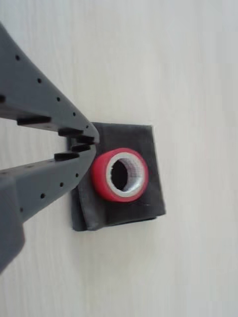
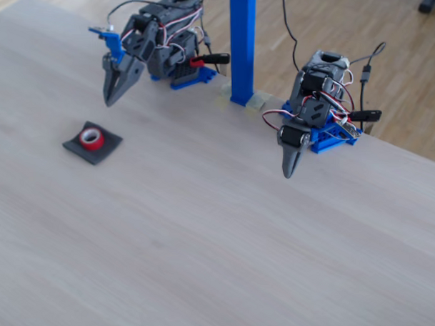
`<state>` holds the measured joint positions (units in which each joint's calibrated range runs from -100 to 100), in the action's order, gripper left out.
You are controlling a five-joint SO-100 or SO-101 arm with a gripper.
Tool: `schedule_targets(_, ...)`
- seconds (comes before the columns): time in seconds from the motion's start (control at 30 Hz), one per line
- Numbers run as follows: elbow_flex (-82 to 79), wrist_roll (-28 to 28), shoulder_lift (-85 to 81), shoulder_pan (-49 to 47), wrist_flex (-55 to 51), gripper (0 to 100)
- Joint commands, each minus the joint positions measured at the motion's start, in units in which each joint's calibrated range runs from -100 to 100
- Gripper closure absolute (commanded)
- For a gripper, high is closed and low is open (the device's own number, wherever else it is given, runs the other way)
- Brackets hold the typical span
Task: Grab the red tape and move it to the grey mat
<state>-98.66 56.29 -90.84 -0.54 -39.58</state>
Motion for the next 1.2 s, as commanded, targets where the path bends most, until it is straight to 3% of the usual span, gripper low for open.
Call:
schedule_targets(0.0,-0.8,0.2,-4.8,-0.1,-10.0,98)
schedule_targets(0.17,-0.6,1.6,-8.1,-0.5,-21.7,98)
schedule_targets(0.57,-0.7,2.1,-8.2,0.0,-35.7,98)
schedule_targets(1.17,-0.6,2.1,-7.6,-0.1,-35.4,98)
